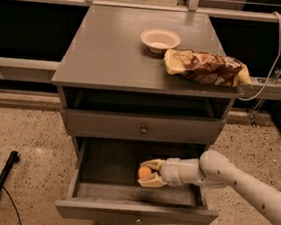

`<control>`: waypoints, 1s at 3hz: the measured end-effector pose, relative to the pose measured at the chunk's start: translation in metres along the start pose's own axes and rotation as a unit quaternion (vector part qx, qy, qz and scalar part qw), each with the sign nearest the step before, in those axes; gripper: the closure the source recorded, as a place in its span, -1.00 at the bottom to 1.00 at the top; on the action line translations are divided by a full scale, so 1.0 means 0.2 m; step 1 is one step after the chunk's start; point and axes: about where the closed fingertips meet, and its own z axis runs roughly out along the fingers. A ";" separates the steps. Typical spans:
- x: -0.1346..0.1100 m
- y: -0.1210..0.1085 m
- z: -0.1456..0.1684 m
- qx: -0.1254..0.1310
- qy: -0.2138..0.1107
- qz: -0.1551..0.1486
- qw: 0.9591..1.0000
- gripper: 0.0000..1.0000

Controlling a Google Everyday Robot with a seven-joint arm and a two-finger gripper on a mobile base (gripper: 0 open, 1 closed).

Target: Place orange into middle drawer

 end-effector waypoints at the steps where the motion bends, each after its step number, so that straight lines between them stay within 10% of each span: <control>1: 0.24 -0.03 0.08 0.004 0.032 -0.011 0.999 1.00; 3: 0.62 -0.08 0.17 0.019 0.105 -0.032 0.994 0.95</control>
Offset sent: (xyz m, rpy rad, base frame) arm 0.0162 -0.0485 -0.1473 -0.2706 -0.0534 -0.0012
